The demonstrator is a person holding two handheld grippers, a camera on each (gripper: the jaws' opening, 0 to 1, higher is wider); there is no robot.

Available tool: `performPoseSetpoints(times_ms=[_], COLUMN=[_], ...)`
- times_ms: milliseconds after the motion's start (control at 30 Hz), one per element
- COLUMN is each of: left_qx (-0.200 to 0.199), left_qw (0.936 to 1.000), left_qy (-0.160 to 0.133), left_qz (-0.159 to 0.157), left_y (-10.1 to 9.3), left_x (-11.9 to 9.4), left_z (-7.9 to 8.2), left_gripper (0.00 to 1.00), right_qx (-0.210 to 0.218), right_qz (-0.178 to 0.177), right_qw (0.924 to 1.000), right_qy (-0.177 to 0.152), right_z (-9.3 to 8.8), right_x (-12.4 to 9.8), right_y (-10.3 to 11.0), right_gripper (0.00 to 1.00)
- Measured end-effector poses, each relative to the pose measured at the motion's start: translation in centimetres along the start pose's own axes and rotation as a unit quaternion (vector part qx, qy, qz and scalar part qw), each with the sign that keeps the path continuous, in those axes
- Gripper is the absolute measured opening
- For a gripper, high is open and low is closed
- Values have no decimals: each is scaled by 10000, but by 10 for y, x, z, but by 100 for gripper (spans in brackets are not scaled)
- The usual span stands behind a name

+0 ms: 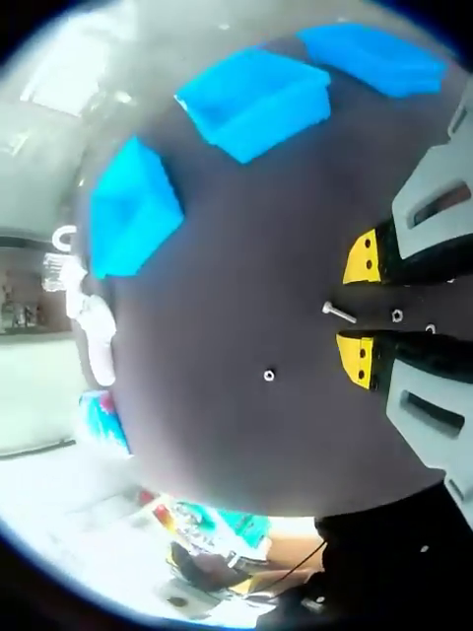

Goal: Sort the screws, nuts, and washers into the corresponding bins

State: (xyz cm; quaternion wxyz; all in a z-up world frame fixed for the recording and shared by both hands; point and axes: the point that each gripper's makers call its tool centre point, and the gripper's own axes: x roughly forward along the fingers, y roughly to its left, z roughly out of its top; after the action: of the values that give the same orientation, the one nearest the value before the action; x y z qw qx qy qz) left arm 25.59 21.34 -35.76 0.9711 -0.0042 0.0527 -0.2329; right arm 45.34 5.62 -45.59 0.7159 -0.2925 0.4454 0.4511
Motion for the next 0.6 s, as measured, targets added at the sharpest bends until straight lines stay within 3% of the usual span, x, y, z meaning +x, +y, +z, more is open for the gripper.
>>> performPoseSetpoints(times_ms=[267,600], left_qx=[-18,-44], left_qw=[10000,10000], left_qy=[1,9], left_qz=[1,17], left_y=[0,1], left_x=[-2,-3], left_z=[-2,-4], left_gripper=[49,49], right_qx=[-5,34], right_qz=[17,79], right_qw=[9990,9976], right_qy=[450,684], right_z=[-5,-6], right_x=[8,13], right_y=[6,3], right_gripper=[11,6])
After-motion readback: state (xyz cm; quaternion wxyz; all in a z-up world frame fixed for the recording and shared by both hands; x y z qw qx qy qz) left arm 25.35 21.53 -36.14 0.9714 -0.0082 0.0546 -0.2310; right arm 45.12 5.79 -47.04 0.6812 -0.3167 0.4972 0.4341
